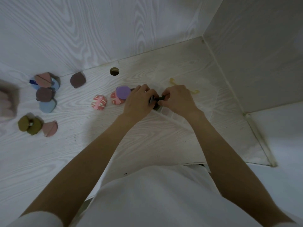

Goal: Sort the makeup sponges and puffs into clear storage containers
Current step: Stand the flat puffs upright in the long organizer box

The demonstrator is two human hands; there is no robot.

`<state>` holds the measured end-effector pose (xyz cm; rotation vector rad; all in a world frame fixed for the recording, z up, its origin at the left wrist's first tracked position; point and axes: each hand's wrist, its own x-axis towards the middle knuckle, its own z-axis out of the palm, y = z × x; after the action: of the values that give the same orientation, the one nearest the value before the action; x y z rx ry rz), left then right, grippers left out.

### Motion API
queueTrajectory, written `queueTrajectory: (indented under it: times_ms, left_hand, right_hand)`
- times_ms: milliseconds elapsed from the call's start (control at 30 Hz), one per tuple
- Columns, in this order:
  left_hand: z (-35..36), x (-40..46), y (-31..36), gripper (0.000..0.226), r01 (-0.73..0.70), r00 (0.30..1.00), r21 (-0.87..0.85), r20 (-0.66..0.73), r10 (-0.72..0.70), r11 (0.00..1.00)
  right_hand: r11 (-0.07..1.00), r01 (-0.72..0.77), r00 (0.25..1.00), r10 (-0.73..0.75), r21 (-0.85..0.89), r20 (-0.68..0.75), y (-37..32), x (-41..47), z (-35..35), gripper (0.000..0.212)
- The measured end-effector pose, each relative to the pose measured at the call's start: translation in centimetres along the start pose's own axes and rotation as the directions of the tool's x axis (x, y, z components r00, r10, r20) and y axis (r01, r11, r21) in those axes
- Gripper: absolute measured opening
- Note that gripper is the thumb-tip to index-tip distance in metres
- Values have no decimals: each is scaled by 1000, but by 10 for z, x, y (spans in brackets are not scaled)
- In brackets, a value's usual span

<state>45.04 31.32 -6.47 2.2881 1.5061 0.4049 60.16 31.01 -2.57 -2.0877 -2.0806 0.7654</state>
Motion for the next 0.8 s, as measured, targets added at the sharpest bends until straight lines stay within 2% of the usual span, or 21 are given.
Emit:
queueTrajectory:
  times_ms: [167, 300, 367, 467, 600, 733, 800]
  left_hand:
    - [-4, -5, -10, 16, -4, 1000, -100, -16, 2, 995]
    - [-5, -14, -20, 30, -20, 998, -116, -58, 13, 993]
    - [-4, -19, -22, 38, -42, 998, -102, -54, 37, 994]
    - [1, -24, -22, 37, -55, 998, -100, -38, 52, 993]
    - [-9, -34, -25, 32, -43, 996, -159, -82, 30, 986]
    - [-28, -68, -45, 24, 27, 964, -247, -248, -91, 969]
    - [-39, -87, -63, 25, 93, 938, -263, -299, -173, 960]
  right_hand:
    - [961, 70, 998, -69, -267, 16, -2, 3, 15, 37]
    - [975, 57, 993, -77, -214, -86, 1, -8, 19, 40]
    - [968, 73, 994, -91, -241, -64, 1, -14, 24, 36]
    - [974, 69, 992, -90, -214, -90, 1, -17, 28, 33]
    - [943, 85, 982, -134, -322, -134, 1, -15, 30, 36]
    - [935, 40, 975, -113, -352, -189, -8, -11, 33, 18]
    - [948, 45, 954, -134, -316, -267, -17, -10, 28, 13]
